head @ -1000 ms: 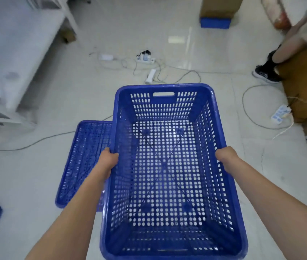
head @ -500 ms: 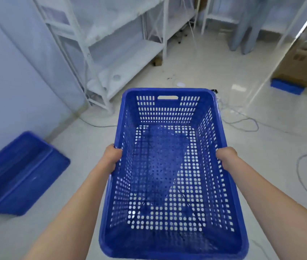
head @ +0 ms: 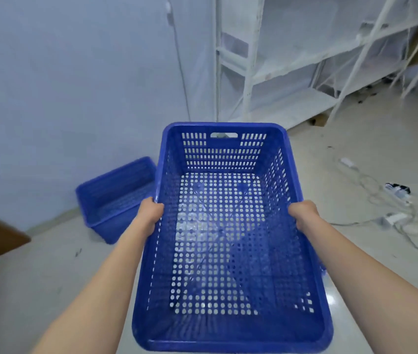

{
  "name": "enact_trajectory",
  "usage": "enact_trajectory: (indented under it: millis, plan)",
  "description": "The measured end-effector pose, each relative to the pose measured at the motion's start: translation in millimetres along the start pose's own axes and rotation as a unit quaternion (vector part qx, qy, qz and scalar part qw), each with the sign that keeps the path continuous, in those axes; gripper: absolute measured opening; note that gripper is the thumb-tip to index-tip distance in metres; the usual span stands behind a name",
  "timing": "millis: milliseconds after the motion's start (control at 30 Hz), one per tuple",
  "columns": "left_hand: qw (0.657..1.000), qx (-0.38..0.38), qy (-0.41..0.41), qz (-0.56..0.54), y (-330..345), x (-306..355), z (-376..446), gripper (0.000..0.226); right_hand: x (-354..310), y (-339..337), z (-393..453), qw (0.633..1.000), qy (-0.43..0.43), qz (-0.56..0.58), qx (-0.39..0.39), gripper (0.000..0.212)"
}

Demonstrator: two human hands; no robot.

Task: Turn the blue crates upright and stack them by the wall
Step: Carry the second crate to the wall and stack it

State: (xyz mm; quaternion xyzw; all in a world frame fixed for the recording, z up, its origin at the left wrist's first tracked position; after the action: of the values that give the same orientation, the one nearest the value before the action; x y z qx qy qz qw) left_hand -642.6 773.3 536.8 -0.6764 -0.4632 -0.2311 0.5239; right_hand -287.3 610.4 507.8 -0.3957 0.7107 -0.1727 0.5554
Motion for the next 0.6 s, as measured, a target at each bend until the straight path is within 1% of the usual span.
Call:
enact_trajectory:
  millis: [33,133,267,467,600]
  plan:
    - [1.000,0.012,-0.008,-0.008,-9,-2,10,0.011,-14,14,-4,1.000,-0.010,-0.003,-0.006,0.040]
    - [0.998,0.035,-0.035,-0.033,-31,-7,39,0.023,-54,56,-12,0.999,-0.038,-0.015,-0.032,0.036]
    - [0.994,0.062,-0.063,-0.060,-46,-8,91,0.015,-111,123,-7,0.994,-0.079,-0.049,-0.049,0.035]
    - [0.983,0.125,-0.114,-0.075,-60,-3,176,0.012,-200,224,3,0.983,-0.112,-0.085,-0.117,0.032]
    - [0.971,0.169,-0.150,-0.083,-77,-11,228,0.019,-257,283,-4,0.973,-0.145,-0.113,-0.142,0.020]
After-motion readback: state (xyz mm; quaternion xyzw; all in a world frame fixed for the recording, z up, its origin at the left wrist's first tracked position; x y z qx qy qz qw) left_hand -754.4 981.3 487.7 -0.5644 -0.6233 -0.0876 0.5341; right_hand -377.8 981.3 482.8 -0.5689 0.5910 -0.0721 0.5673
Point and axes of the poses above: each hand's wrist, its own z-axis towards the middle knuckle, its own y-axis out of the palm, x = y × z, the point moved 2 cm from there along z, towards the middle knuckle, and after that the axes turned 13 degrees about x, right-handed, at the moved point
